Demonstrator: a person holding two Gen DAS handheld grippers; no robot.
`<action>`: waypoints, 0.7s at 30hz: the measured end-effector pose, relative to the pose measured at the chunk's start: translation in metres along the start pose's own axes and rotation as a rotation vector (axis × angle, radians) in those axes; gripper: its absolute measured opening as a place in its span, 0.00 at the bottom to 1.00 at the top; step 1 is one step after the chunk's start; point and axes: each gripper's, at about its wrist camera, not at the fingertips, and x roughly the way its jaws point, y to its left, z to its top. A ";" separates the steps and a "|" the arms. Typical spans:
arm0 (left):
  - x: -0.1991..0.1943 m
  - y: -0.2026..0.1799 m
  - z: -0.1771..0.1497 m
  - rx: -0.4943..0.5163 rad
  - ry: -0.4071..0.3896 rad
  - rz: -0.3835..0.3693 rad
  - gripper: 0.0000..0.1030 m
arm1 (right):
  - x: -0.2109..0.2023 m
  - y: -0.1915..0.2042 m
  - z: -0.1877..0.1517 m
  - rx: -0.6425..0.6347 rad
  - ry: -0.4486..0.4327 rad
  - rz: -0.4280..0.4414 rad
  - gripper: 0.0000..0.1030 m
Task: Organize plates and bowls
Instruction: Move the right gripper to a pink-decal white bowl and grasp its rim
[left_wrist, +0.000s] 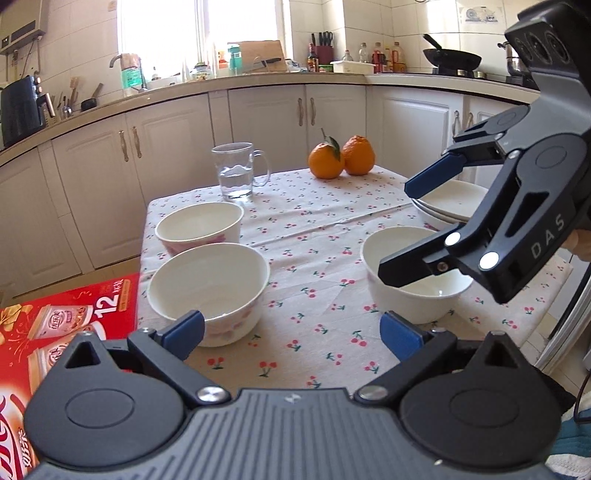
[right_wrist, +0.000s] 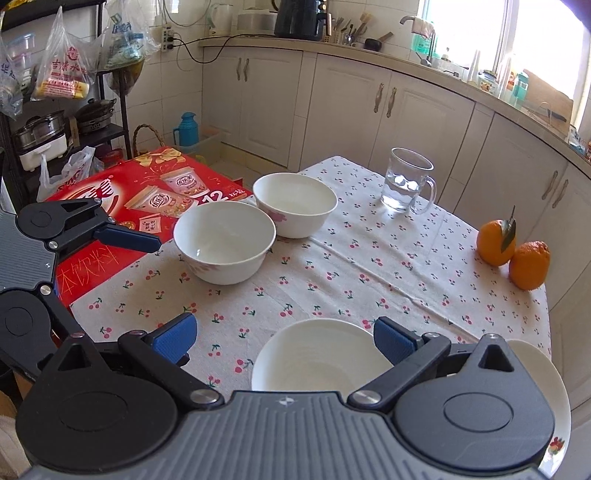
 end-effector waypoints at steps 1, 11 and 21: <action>0.001 0.005 -0.001 -0.008 0.003 0.010 0.98 | 0.003 0.002 0.003 -0.007 0.002 0.008 1.00; 0.012 0.038 -0.007 -0.039 0.019 0.068 0.98 | 0.047 0.018 0.036 -0.061 0.033 0.090 1.00; 0.029 0.050 -0.004 -0.043 0.024 0.059 0.98 | 0.085 0.017 0.059 -0.066 0.071 0.144 1.00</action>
